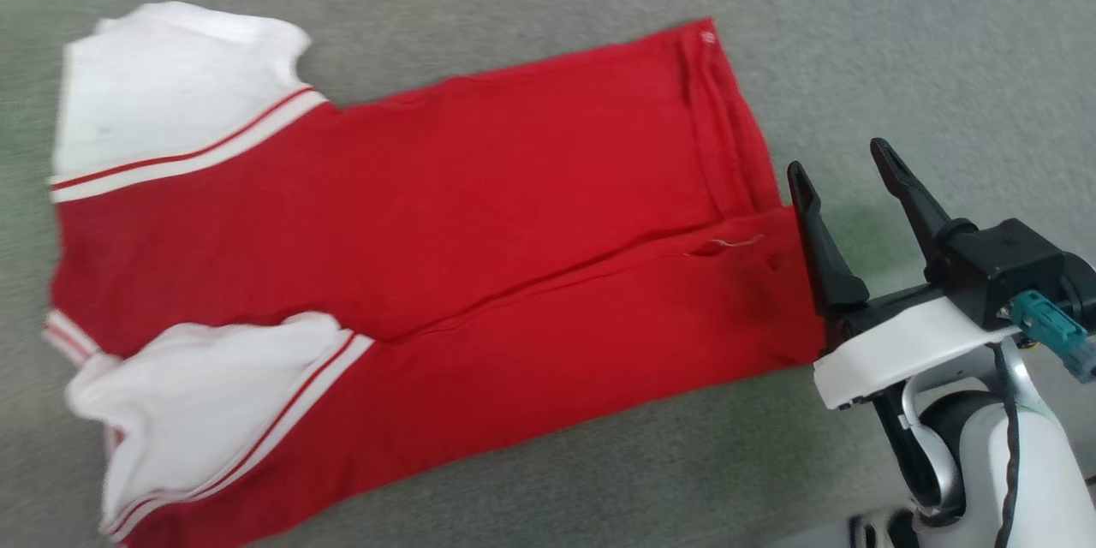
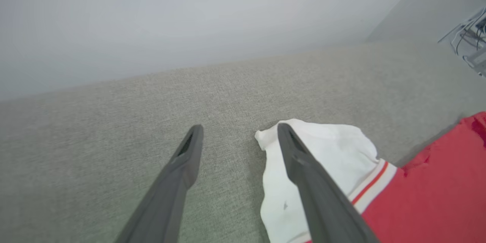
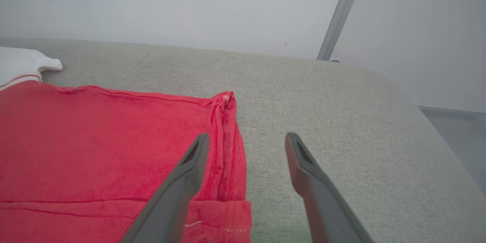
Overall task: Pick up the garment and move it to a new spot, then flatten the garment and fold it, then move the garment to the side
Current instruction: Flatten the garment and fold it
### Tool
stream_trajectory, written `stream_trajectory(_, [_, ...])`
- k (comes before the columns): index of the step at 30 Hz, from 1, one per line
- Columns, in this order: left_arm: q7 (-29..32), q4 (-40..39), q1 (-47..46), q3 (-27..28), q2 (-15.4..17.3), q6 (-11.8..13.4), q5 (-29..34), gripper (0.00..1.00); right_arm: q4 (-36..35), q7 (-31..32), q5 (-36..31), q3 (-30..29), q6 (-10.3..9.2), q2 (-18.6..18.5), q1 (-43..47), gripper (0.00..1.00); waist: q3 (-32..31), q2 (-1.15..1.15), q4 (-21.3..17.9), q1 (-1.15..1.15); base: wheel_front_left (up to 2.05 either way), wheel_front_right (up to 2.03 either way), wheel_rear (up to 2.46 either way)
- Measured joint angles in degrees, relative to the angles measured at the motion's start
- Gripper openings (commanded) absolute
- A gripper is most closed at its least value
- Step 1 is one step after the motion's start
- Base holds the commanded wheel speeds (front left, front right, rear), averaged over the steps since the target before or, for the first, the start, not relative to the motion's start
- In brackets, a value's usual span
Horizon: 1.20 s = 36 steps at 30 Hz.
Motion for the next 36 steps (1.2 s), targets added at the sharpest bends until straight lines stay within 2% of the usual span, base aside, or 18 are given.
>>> stream_trajectory(3, [8.69,2.31,-4.58,-3.15,0.03,-0.01,0.54,1.0,0.45,-1.16,1.42,0.32,0.0,-0.01,0.19,1.0,1.68,0.0,-2.27,0.0,0.0,0.0,0.0])
stream_trajectory(8, [25.01,3.1,-8.93,-7.14,1.97,-0.01,-4.56,1.0,1.36,-2.68,3.72,1.49,0.0,0.04,1.15,1.0,3.99,0.0,-5.65,0.0,0.0,0.0,0.0])
stream_trajectory(13, [32.28,2.03,-12.35,-8.39,4.68,-0.01,-6.5,1.0,1.9,-4.24,4.69,1.55,0.0,0.05,2.35,1.0,5.95,0.0,-7.77,0.0,0.0,0.0,0.0])
stream_trajectory(14, [32.88,1.86,-12.76,-8.56,4.93,-0.01,-6.54,0.8,2.05,-4.38,4.81,1.69,0.0,0.07,2.37,1.0,6.26,0.0,-8.01,0.0,0.0,0.0,0.0])
stream_trajectory(15, [33.33,1.66,-13.13,-8.7,5.02,0.0,-6.81,0.43,2.36,-4.44,4.97,1.89,0.0,0.07,2.37,1.0,6.52,0.0,-8.19,0.0,0.0,0.0,0.0])
stream_trajectory(16, [33.64,1.46,-13.47,-8.86,5.09,0.0,-7.0,0.19,2.65,-4.46,5.12,2.14,0.0,0.07,2.36,1.0,6.78,0.0,-8.3,0.0,0.0,0.0,0.0])
stream_trajectory(17, [33.68,1.32,-13.62,-8.95,5.21,0.01,-7.09,0.0,2.83,-4.26,5.08,2.41,0.0,0.05,2.18,1.0,6.99,0.0,-8.35,0.0,0.0,0.0,0.0])
stream_trajectory(21, [33.99,0.22,-14.66,-9.78,5.04,0.05,-7.2,0.0,3.22,0.18,3.82,4.38,0.0,0.09,-2.25,1.0,7.65,0.0,-8.09,0.0,0.0,0.0,0.0])
stream_trajectory(26, [33.55,-1.29,-16.41,-10.76,3.82,0.05,-6.78,0.0,6.5,12.5,3.45,7.64,0.01,0.11,-12.66,1.0,8.56,0.0,-6.42,0.0,0.0,0.0,0.0])
stream_trajectory(29, [32.76,-2.19,-17.53,-11.38,3.04,0.05,-6.67,0.0,9.96,20.67,5.56,8.69,0.0,0.11,-19.74,1.0,9.28,0.0,-5.1,0.0,0.0,0.0,0.0])
stream_trajectory(36, [30.77,-4.81,-19.44,-13.32,1.18,0.05,-6.7,0.0,17.67,34.35,8.22,6.59,0.0,0.0,-32.88,1.0,10.76,0.0,-1.65,0.0,0.0,0.0,0.0])
